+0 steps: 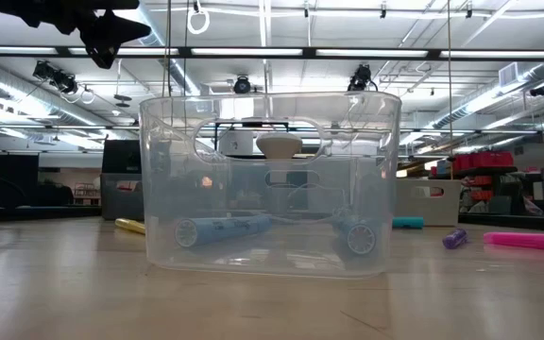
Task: Pick & Place Markers
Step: Put the bottom yellow marker into the black bin
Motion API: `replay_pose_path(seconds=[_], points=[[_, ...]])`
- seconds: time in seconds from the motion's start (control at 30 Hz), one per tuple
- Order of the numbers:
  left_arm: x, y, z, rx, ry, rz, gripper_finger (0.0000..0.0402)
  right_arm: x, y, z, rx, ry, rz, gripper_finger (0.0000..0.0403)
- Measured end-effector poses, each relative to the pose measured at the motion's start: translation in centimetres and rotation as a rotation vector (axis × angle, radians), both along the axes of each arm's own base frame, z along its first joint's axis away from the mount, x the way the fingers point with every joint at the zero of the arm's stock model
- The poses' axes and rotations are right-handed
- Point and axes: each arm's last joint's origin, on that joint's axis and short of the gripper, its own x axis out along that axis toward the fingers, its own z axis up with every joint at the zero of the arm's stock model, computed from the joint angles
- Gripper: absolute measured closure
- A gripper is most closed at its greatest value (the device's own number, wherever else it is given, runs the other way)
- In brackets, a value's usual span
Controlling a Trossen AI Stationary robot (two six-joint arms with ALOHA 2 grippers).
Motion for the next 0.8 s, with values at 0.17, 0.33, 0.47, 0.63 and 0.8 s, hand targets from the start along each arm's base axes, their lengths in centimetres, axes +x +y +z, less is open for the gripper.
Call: replay_pose_path(seconds=[0.17, 0.33, 0.47, 0.63, 0.8], points=[[0.0, -0.1, 0.0, -0.008, 0.003, -0.041, 0.0204, 0.4, -0.1, -0.7, -0.014, 0.011, 0.015, 0.0296], [0.0, -0.2, -0.1, -0.012, 0.013, -0.051, 0.0204, 0.7, -0.6, -1.7, -0.002, 0.007, 0.016, 0.0296], [0.0, -0.2, -0.2, -0.011, 0.018, -0.051, 0.0204, 0.8, -0.7, -3.4, 0.063, -0.007, 0.016, 0.0296], [0.0, -0.2, -0.2, -0.011, 0.019, -0.051, 0.0204, 0.3, -1.1, -4.6, 0.058, -0.003, 0.000, 0.0296], [0.0, -0.1, -0.2, -0.010, 0.025, -0.051, 0.0204, 0.1, -1.2, -5.7, 0.097, -0.024, 0.018, 0.0295]])
